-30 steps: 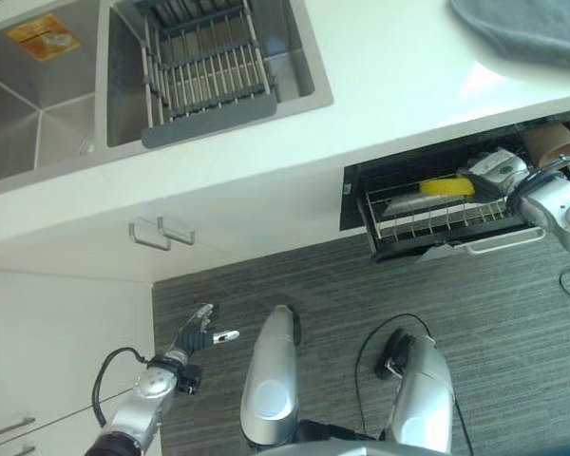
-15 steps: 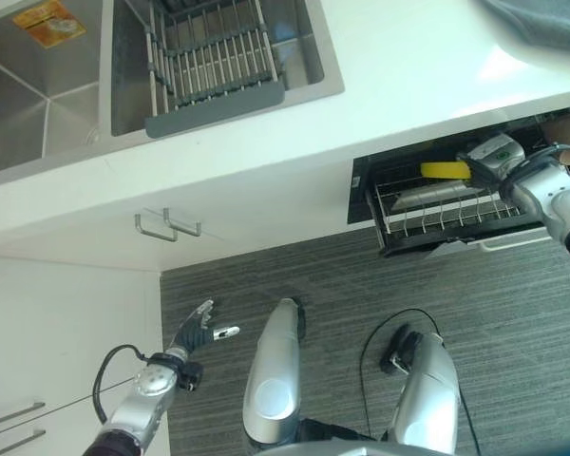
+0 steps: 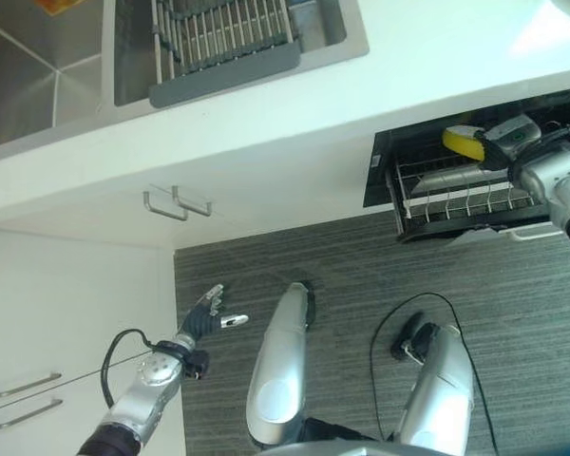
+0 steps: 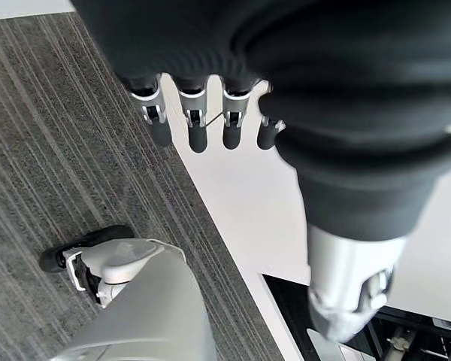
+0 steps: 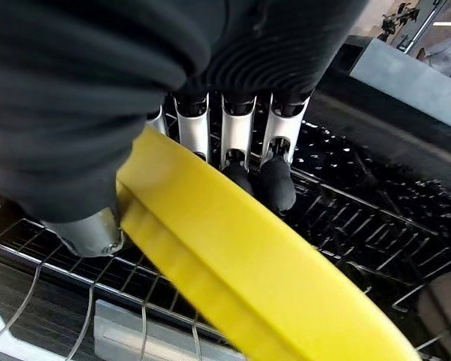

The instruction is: Place the dishes in the dishwasher.

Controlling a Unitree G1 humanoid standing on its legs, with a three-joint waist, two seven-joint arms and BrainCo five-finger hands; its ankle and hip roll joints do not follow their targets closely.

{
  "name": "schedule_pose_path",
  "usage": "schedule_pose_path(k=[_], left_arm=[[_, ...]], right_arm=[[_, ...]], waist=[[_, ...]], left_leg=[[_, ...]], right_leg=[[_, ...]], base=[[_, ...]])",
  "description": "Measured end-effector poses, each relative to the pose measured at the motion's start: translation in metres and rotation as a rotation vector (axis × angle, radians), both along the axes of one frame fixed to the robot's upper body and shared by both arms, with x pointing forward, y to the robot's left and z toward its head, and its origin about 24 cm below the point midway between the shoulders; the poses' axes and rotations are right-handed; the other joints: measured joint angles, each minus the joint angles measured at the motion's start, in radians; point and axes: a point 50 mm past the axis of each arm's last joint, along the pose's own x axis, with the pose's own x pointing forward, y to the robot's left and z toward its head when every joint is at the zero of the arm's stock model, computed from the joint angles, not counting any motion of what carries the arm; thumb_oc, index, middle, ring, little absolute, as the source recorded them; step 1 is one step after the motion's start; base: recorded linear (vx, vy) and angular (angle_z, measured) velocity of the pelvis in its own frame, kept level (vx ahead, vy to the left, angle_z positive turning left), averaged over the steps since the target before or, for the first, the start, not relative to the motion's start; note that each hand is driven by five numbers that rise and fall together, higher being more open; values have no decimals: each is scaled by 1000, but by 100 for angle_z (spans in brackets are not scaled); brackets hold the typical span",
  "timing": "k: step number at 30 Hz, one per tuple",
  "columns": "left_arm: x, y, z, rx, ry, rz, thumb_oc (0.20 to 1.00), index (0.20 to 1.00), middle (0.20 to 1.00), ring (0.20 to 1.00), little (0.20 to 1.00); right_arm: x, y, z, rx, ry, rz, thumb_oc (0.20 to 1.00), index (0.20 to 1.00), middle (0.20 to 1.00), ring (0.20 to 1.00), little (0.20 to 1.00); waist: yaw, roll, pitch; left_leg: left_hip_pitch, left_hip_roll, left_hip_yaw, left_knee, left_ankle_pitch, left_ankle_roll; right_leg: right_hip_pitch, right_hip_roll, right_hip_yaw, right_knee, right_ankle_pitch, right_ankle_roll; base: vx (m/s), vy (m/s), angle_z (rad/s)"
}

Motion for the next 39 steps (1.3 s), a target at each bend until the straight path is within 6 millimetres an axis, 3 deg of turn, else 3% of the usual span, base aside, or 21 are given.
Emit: schedule_pose_path(k=[8,11,20,21,22,23,32,38,39], left_arm=[[6,-3,13,-29,-49,-14,1000,1000,1000,1000,1000],[9,-2,22,-24,-84,-25,1000,1000,1000,1000,1000],[13,3,30,-9,-107,-17,1000,1000,1000,1000,1000],[13,4,30,-9,-108,-16,1000,1000,1000,1000,1000],[13,5,31,-10,-109,-12,1000,1000,1000,1000,1000],[13,5,31,-11,-110,-10,1000,1000,1000,1000,1000],[14,5,32,-10,-114,-9,1000,1000,1000,1000,1000],[19,1,38,-13,-130,-18,1000,1000,1000,1000,1000],[19,1,39,-14,-136,-20,1000,1000,1000,1000,1000]], right_arm=[[2,-1,-1,57,34,-71,200,200,200,200,200],[4,-2,11,114,18,-103,200,200,200,200,200],[7,3,3,306,63,-138,200,200,200,200,200],[7,1,1,319,71,-160,238,238,238,238,238],[7,0,1,337,68,-164,915,915,915,915,915],[7,-1,0,352,77,-176,1000,1000,1000,1000,1000],[8,0,-4,451,80,-207,1000,1000,1000,1000,1000],[5,-11,-3,669,30,-275,1000,1000,1000,1000,1000],[4,-13,-1,815,-2,-266,1000,1000,1000,1000,1000]], waist=[[22,10,-1],[26,10,-2],[33,10,-2],[35,10,-2],[36,10,-2],[36,10,-2],[43,9,-2],[41,5,-3],[40,2,-3]], left_leg=[[-58,-13,-23,37,-1,4],[-106,-13,-30,63,-3,7],[-163,-13,-45,111,-11,19],[-170,-14,-45,118,-12,23],[-177,-14,-46,122,-14,25],[-180,-15,-47,123,-14,26],[-183,-16,-48,123,-14,26],[-183,-14,-54,121,-14,28],[-183,-14,-58,119,-14,28]], right_leg=[[-41,-13,-5,27,-2,-3],[-82,-13,-4,39,3,-5],[-117,-15,-6,56,11,-6],[-121,-15,-5,56,15,-7],[-125,-15,-5,56,18,-7],[-126,-15,-5,54,21,-6],[-124,-15,-9,47,25,-2],[-111,-12,-21,31,31,0],[-103,-10,-28,23,34,1]], base=[[-1,-18,6],[0,0,0],[0,0,0],[0,0,0],[0,0,0],[0,0,0],[0,0,0],[1,5,1],[0,0,0]])
